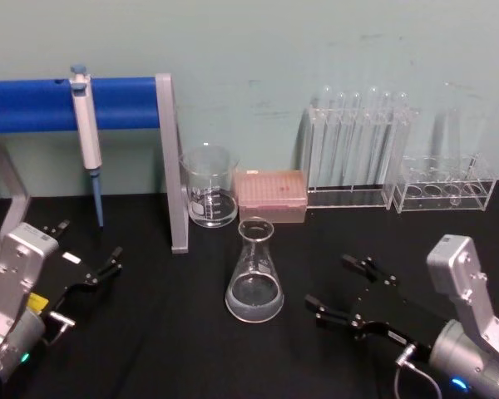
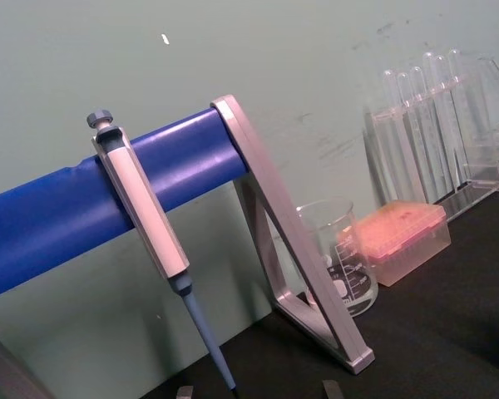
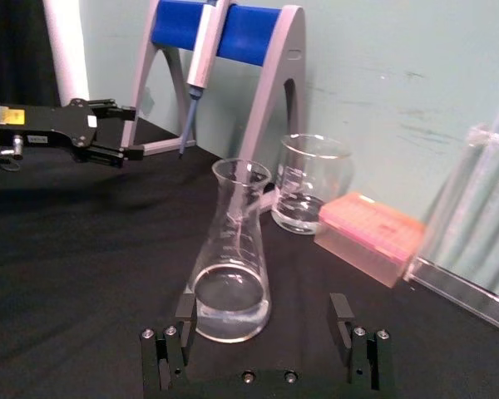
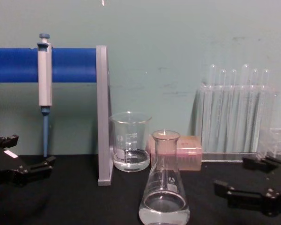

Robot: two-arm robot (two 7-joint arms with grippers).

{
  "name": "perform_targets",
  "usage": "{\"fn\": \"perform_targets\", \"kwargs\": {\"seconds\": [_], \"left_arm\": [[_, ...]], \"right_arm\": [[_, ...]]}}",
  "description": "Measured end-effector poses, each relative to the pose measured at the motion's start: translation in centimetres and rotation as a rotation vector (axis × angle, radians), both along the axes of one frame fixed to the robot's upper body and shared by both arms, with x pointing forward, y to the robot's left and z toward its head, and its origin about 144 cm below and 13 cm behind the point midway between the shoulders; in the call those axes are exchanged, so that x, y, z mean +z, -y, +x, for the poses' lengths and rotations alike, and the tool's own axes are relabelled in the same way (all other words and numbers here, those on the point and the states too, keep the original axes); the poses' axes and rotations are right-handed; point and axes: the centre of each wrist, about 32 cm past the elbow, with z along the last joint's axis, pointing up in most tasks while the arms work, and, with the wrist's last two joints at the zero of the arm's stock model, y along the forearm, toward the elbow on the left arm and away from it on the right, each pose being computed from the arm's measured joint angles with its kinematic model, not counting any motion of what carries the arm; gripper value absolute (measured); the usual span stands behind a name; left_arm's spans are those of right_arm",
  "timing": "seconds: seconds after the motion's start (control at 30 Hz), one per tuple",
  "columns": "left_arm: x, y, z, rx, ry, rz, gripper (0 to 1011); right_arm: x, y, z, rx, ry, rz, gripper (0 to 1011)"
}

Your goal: Grasp the erlenmeyer flask with one hand, shake it three times, then place it back.

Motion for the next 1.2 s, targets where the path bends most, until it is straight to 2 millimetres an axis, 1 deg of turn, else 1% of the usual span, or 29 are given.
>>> {"fn": "perform_targets", "kwargs": {"seconds": [0.17, 0.67, 1.2], "left_arm": [[0.0, 0.0, 0.0, 0.000, 0.000, 0.000, 1001], [0.0, 0.0, 0.0, 0.000, 0.000, 0.000, 1001], [0.0, 0.0, 0.0, 0.000, 0.000, 0.000, 1001]], "right_arm": [[-0.2, -0.8, 0.9, 0.027, 0.004, 0.006, 1000], [-0.5, -2.1, 3.5, 0.058, 0.017, 0.016, 1000], [-1.1, -3.4, 5.0, 0.086, 0.011, 0.025, 1000]]}}
